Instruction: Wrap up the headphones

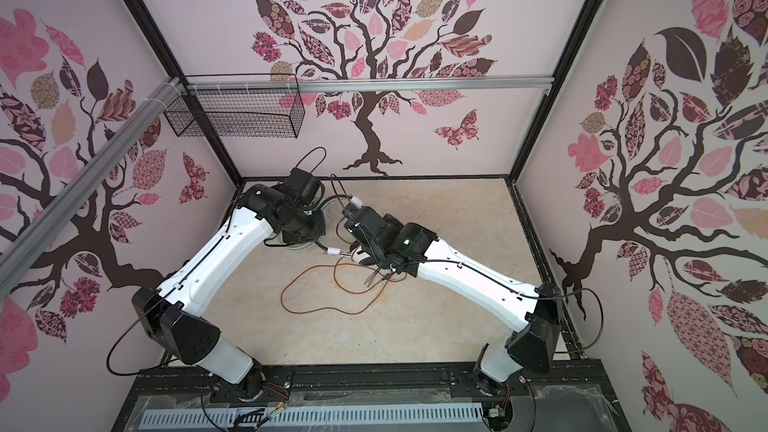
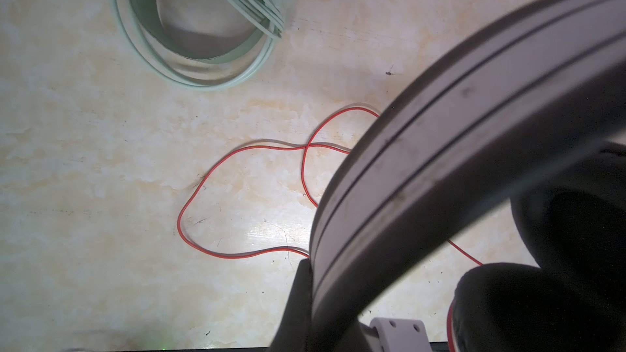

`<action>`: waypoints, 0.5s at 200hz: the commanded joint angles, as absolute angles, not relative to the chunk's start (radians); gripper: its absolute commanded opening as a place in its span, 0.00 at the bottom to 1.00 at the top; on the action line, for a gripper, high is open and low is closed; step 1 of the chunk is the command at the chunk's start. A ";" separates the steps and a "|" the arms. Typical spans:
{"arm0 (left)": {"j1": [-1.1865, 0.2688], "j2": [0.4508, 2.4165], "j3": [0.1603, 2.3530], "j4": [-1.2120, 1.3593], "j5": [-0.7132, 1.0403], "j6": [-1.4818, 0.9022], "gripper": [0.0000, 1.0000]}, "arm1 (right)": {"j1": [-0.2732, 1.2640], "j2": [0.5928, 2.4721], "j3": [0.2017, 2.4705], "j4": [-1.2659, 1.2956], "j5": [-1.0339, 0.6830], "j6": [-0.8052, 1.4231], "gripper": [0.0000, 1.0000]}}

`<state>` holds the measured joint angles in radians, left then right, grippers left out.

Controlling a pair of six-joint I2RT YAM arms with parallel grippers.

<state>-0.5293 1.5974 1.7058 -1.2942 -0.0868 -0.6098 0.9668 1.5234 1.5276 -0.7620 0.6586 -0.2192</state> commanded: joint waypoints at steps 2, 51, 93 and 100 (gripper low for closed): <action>-0.599 1.572 1.664 -1.371 -0.062 -0.487 0.00 | 0.944 1.440 1.490 -0.594 0.788 -0.265 0.05; -0.623 1.515 1.574 -1.339 0.036 -0.460 0.00 | 0.865 1.395 1.456 -0.547 0.705 -0.245 0.34; -0.623 1.476 1.552 -1.325 0.065 -0.463 0.00 | 0.792 1.349 1.427 -0.575 0.603 -0.153 0.35; -0.623 1.472 1.554 -1.326 0.064 -0.464 0.00 | 0.792 1.345 1.416 -0.578 0.603 -0.140 0.35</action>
<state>-0.6262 1.5127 1.5681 -1.3590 0.0071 -0.4698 0.7948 1.3956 1.4376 -0.5777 0.6506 -0.2077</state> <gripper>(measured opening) 0.061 0.346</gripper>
